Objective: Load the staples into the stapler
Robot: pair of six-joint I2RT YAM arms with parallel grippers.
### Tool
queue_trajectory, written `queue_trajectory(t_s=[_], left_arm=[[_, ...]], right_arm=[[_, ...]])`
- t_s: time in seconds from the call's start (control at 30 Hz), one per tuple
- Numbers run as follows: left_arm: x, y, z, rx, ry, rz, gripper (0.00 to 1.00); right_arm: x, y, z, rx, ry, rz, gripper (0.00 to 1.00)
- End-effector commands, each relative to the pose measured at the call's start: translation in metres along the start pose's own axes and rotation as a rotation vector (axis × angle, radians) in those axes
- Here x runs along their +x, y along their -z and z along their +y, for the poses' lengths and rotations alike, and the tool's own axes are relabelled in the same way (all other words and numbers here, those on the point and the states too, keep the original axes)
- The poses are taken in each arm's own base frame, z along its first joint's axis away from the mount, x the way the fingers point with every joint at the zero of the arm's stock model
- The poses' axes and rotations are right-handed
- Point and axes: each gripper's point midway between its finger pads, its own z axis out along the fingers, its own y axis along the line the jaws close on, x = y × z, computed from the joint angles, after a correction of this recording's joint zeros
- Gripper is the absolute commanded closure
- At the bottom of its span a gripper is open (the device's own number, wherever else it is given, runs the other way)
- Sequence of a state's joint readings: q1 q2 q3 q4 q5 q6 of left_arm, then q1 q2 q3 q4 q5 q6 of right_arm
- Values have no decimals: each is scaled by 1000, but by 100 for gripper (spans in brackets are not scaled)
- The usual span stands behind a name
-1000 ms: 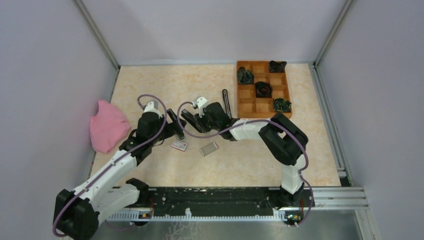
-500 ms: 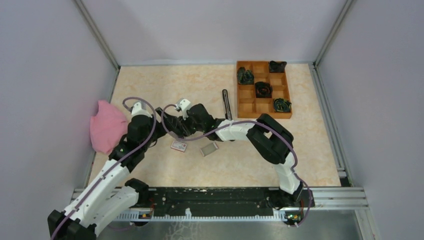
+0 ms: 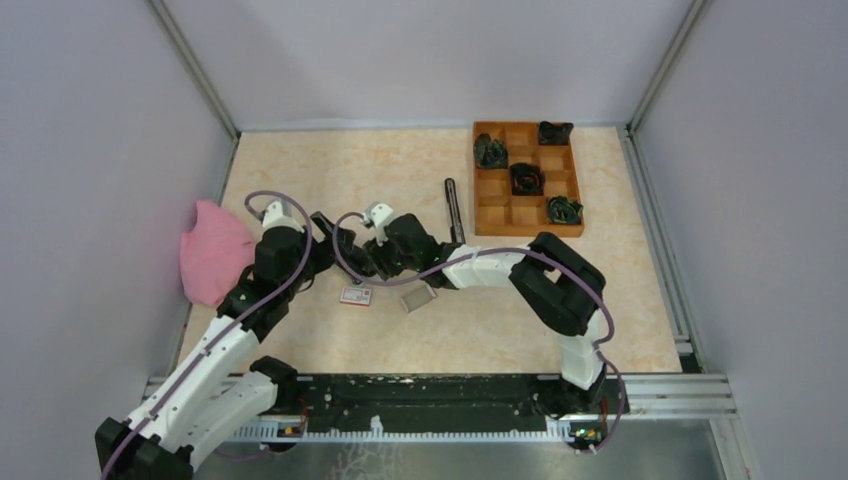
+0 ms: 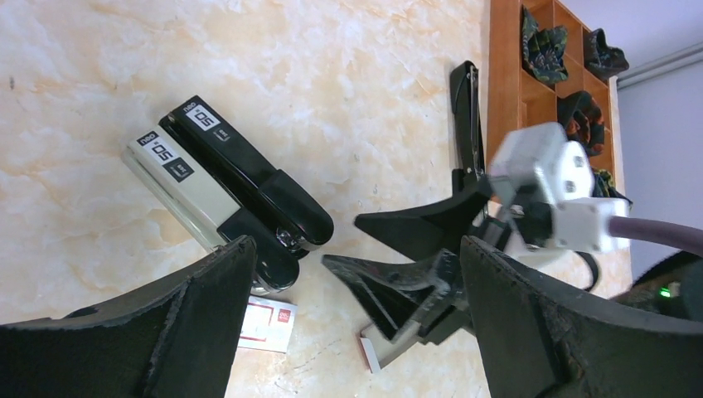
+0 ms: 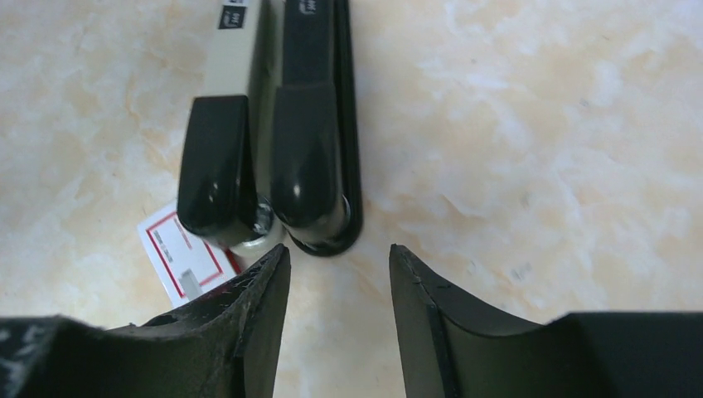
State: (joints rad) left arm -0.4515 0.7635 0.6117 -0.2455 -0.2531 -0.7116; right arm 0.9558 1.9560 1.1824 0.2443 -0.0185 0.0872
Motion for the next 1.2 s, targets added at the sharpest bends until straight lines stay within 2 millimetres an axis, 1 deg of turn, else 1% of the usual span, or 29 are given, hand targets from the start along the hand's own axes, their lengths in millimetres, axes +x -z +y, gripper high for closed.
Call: queue_trajectory(t_s=[0.0,0.13,0.2,0.23,0.27,0.4,0.53,0.57,0.7,0.9,1.03,1.17], left_arm=[[-13,-1,-21,63,14,-7,3],[-9,-10,-33,105,11,24,3],[-4,-15,-40,131,10,50,3],[-2,-18,-43,143,10,65,3],[0,-21,-47,155,9,77,3],[11,-33,-57,194,5,131,3],[17,-46,-69,235,-13,167,3],[16,-49,-74,245,-19,176,3],[24,-64,-83,266,-30,223,3],[39,-82,-96,326,-23,287,5],[48,-93,-99,337,-20,325,6],[52,-104,-101,332,-13,342,6]], right_arm=[[-43,41,-28,98,-38,-124,51],[-33,69,-57,192,-84,-119,49],[-22,79,-74,263,-105,-90,48],[-23,89,-81,296,-115,-92,47],[-19,95,-89,328,-127,-84,47],[0,114,-114,454,-176,-48,45],[21,127,-130,547,-237,-10,45],[26,129,-133,561,-251,-5,44],[41,134,-141,595,-290,8,44],[62,132,-147,627,-304,57,47],[69,127,-146,615,-298,75,54],[68,120,-142,578,-284,79,63]])
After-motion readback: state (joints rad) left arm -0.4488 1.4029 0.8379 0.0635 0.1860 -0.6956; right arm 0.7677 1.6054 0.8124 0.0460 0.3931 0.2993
